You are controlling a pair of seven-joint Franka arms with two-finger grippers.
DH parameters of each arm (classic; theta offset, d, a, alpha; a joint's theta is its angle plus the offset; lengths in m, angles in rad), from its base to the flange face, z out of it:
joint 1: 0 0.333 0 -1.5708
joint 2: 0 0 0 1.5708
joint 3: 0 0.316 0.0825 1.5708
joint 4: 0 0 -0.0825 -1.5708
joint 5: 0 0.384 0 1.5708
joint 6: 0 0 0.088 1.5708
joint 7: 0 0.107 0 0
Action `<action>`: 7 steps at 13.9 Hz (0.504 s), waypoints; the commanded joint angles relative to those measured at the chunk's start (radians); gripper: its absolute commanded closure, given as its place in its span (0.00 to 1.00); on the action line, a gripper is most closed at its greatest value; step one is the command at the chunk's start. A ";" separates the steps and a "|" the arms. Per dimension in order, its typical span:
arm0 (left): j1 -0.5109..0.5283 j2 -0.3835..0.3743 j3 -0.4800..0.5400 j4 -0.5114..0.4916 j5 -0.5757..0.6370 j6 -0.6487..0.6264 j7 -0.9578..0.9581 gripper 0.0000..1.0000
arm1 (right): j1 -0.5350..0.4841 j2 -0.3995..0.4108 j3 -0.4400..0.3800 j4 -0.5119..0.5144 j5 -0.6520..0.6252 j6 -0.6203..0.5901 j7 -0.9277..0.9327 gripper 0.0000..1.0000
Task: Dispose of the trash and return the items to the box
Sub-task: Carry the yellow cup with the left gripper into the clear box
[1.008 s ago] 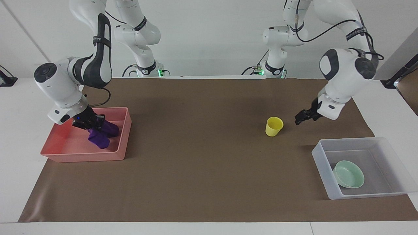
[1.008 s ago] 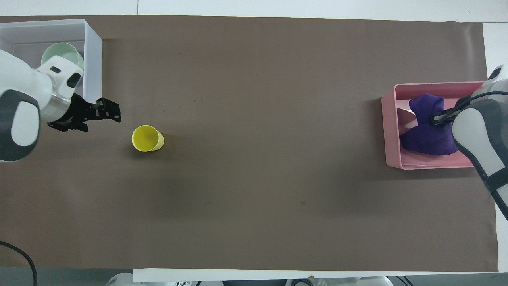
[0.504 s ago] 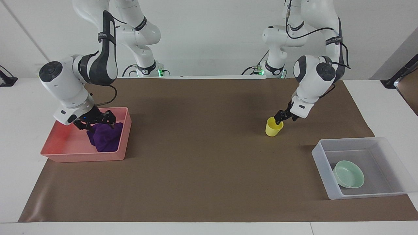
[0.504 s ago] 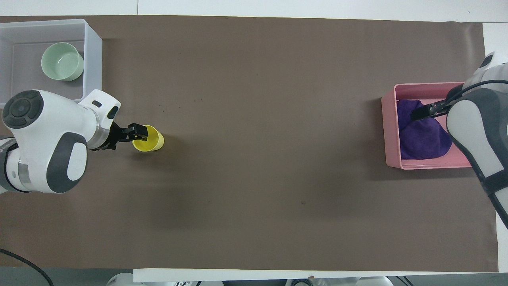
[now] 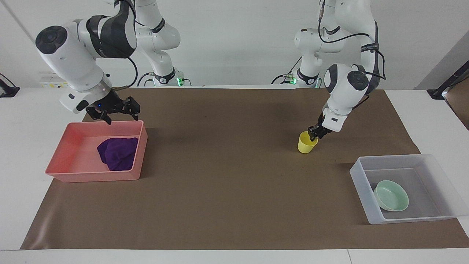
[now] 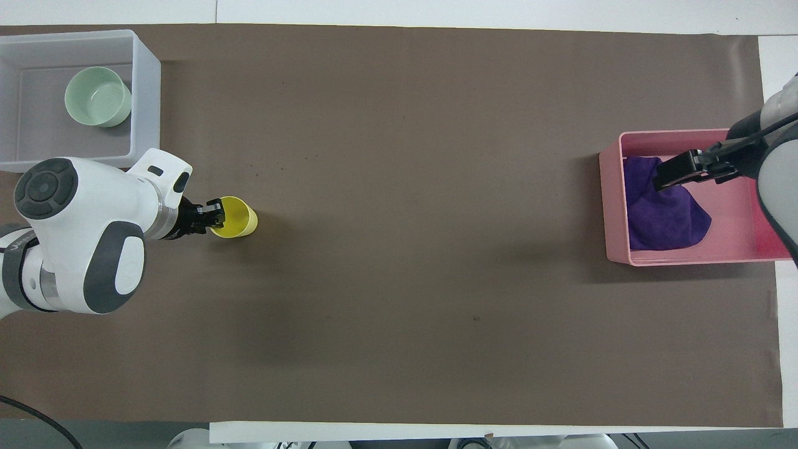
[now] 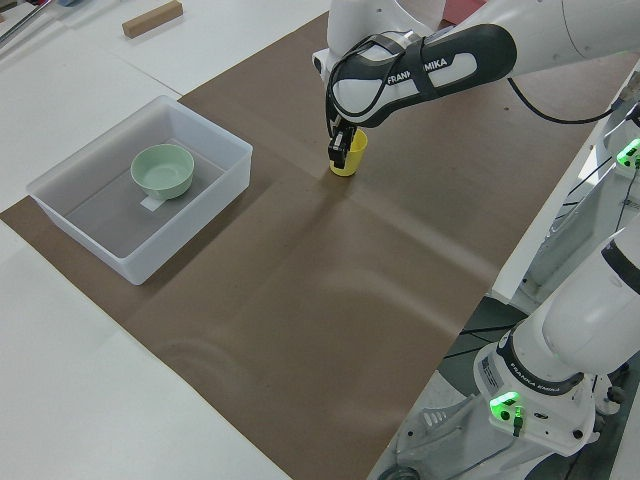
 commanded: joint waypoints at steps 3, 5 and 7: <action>-0.016 -0.023 0.013 -0.020 0.011 0.026 -0.034 1.00 | -0.013 -0.092 0.008 0.015 -0.012 -0.130 0.005 0.00; 0.002 -0.001 0.016 0.093 0.009 -0.047 -0.034 1.00 | -0.013 -0.105 0.008 0.012 -0.017 -0.155 0.005 0.00; 0.067 0.048 0.021 0.319 -0.003 -0.246 -0.027 1.00 | -0.010 -0.108 0.008 0.006 -0.052 -0.160 0.001 0.00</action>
